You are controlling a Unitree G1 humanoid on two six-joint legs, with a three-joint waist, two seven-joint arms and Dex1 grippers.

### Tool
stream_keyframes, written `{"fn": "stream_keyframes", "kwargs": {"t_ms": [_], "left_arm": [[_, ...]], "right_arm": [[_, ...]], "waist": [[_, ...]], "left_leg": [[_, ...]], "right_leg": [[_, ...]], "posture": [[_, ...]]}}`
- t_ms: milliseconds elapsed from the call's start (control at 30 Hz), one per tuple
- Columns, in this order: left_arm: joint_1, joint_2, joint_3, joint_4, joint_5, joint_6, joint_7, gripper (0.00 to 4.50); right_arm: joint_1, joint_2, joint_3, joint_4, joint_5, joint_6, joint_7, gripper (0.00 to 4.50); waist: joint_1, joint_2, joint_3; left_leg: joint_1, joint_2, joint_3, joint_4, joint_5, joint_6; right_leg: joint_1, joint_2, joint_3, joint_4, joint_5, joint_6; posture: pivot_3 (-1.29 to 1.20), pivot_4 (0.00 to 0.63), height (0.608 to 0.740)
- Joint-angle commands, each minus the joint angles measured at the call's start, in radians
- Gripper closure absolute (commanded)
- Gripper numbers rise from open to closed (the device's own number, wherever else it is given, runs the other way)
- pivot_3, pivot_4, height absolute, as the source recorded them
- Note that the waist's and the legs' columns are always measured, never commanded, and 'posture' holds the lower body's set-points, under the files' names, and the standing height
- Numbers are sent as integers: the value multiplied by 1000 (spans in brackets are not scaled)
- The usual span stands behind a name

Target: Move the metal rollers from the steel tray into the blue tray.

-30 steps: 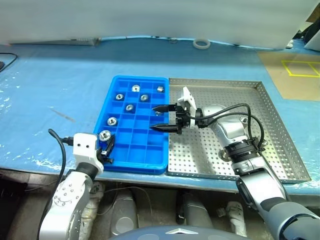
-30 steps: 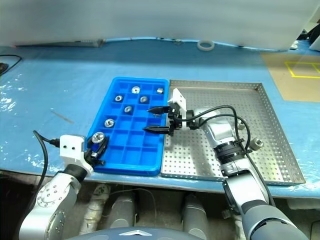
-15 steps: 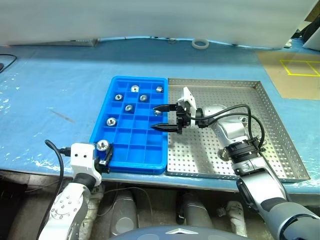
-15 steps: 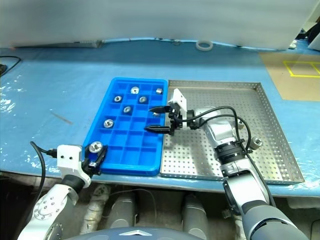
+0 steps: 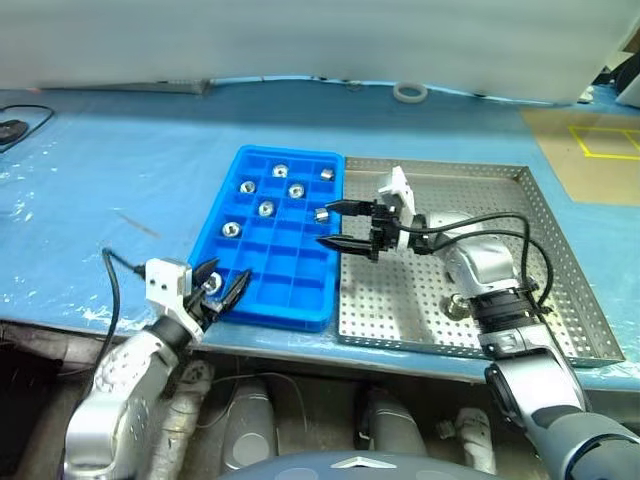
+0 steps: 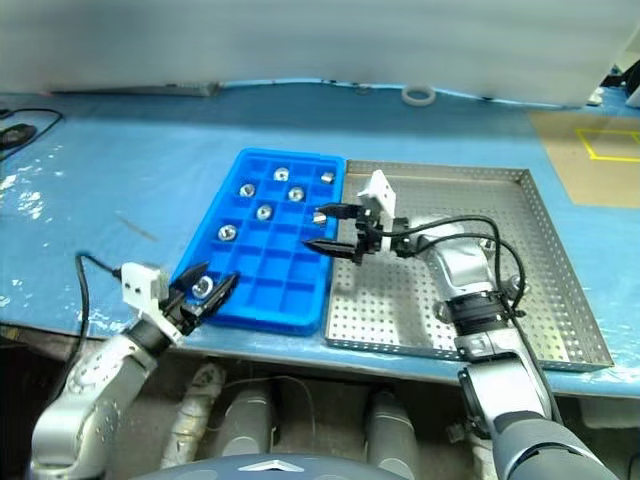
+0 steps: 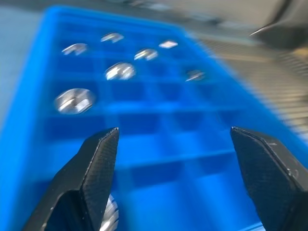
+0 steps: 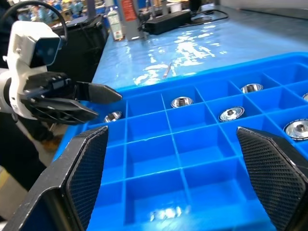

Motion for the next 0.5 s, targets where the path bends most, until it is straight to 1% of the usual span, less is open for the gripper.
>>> {"fn": "stream_keyframes", "kwargs": {"t_ms": [33,100,167,200,233,300,333,400,433,500], "left_arm": [[-189,43,10,51,-131,78,-65,605],[-320,34,-16,128,-149,107,-71,605],[-453,0,-68,228,-132,113,-86,605],[-503,-15,-102,274,-107,107,-98,605],[-555,-28,-155,332,-61,98,-115,605],[-625,-36,-269,433,47,48,-167,605],[-648,-38,-315,475,90,19,-195,605],[-682,-55,-360,537,128,-16,-241,605],[-701,-70,-373,567,135,-26,-263,605],[-735,-97,-397,644,161,-60,-310,605]], "right_arm": [[37,-36,-71,-110,46,38,-48,0],[76,-61,-97,-166,53,57,-83,0],[126,-86,-131,-231,63,79,-125,0],[149,-94,-144,-259,64,86,-145,0],[172,-99,-158,-286,61,89,-170,0],[208,-106,-186,-328,66,110,-220,0],[221,-108,-199,-344,68,118,-241,0],[250,-118,-222,-381,76,133,-272,0],[267,-125,-233,-399,75,137,-287,0],[305,-149,-247,-428,63,147,-314,0]], "waist": [[-13,0,0],[-30,-1,0],[-46,-1,0],[-57,-1,0],[-65,-1,0],[-90,-1,-1],[-107,-2,-1],[-132,-2,-2],[-140,-2,-2],[-145,-1,-2]], "left_leg": [[1,0,1,0,0,0],[3,-3,1,0,0,0],[4,-6,1,1,0,0],[4,-7,1,1,1,0],[4,-7,1,1,2,1],[3,-7,0,3,9,2],[3,-7,1,3,12,4],[2,-8,1,5,11,7],[0,-8,2,5,10,9],[-4,-7,2,4,8,12]], "right_leg": [[0,0,0,0,0,0],[0,0,-1,-1,0,0],[0,-1,1,-1,0,0],[0,-1,1,-3,0,1],[0,-1,2,-3,0,1],[-1,-1,2,-4,1,2],[-1,0,2,-4,2,3],[-2,0,4,-5,3,4],[-4,0,4,-4,3,4],[-9,0,4,-1,7,-3]], "posture": [[-161,150,740],[-195,150,740],[-257,150,740],[-257,150,740],[-314,150,740],[-347,150,740],[-382,150,740],[-382,150,740],[-420,150,740],[-454,150,740]]}}
